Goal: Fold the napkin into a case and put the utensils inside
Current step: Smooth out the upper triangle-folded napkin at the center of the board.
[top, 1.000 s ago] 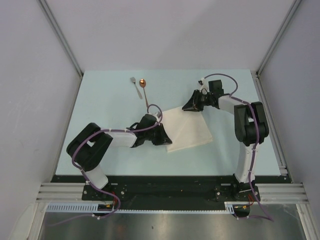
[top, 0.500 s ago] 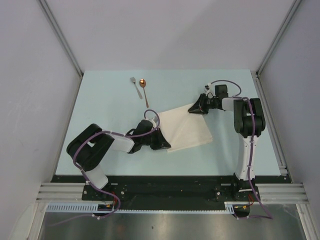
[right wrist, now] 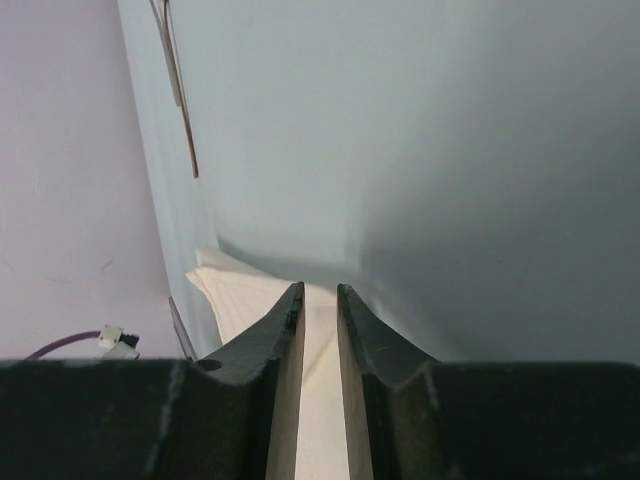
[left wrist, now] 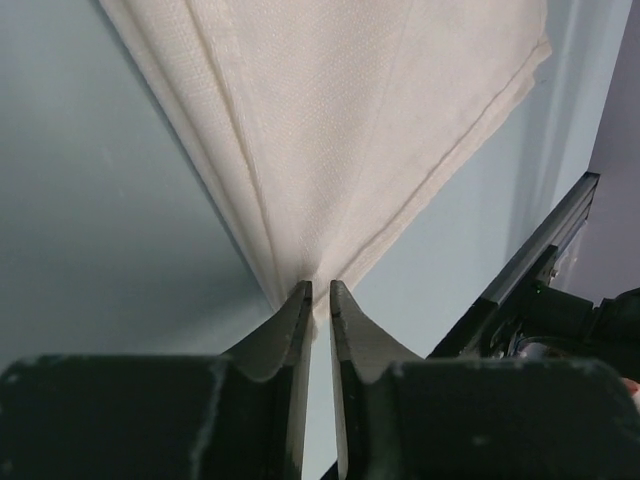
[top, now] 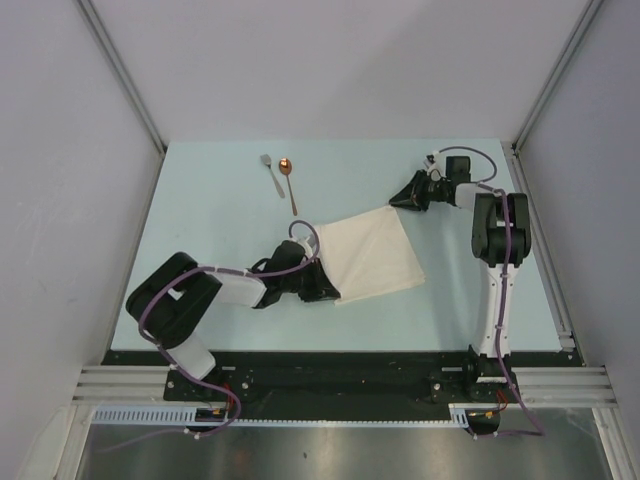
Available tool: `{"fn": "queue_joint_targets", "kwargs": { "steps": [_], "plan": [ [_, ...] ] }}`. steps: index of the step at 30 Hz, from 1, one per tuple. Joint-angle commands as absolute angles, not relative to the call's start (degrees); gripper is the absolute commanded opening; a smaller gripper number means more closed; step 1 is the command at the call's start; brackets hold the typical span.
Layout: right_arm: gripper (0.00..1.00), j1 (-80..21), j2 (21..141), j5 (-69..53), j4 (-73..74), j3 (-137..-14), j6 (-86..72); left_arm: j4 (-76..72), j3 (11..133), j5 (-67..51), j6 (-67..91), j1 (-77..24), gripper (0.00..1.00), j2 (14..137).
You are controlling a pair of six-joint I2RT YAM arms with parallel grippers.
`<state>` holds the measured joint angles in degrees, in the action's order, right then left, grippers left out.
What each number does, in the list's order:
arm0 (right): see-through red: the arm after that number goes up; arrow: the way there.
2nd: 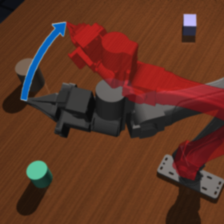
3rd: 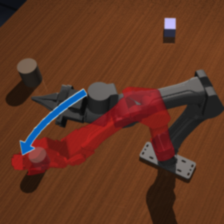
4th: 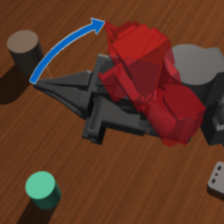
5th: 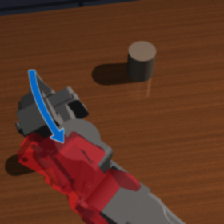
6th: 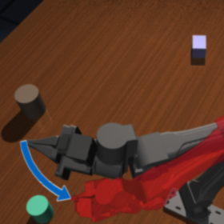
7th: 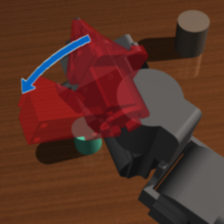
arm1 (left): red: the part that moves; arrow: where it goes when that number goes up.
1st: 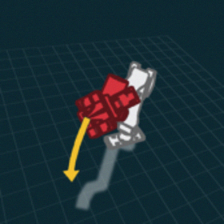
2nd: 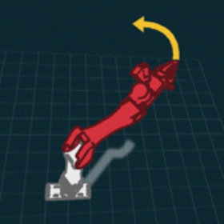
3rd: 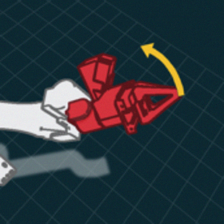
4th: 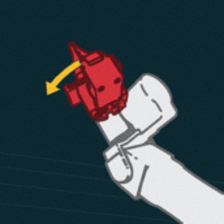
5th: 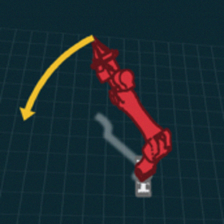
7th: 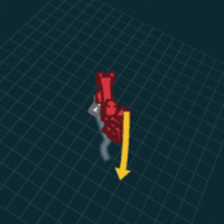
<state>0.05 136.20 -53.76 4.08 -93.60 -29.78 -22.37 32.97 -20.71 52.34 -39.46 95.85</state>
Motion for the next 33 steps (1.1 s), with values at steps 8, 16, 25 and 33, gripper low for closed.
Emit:
{"fn": "queue_joint_targets", "kwargs": {
  "steps": [8,16,25,33],
  "plan": [
    [0.4,-1.3,114.63,-41.66,10.91,-80.55,-29.0,-12.04,40.6,-22.59,47.46,-39.73,0.25,88.85],
    [0.39,-15.62,108.9,-46.66,-4.9,-63.29,-33.66,-19.06,37.54,-24.08,50.09,-39.29,0.18,94.39],
    [0.32,-19.7,115.13,-53.43,-18.97,-56.87,-35.5,-21.53,33.32,-22.68,50.97,-39.29,0.14,96.24],
    [0.32,-13.98,123.47,-57.83,-22.42,-60.37,-34.98,-23.91,30.06,-22.94,52.12,-39.46,0.12,97.38]
  ]
}}
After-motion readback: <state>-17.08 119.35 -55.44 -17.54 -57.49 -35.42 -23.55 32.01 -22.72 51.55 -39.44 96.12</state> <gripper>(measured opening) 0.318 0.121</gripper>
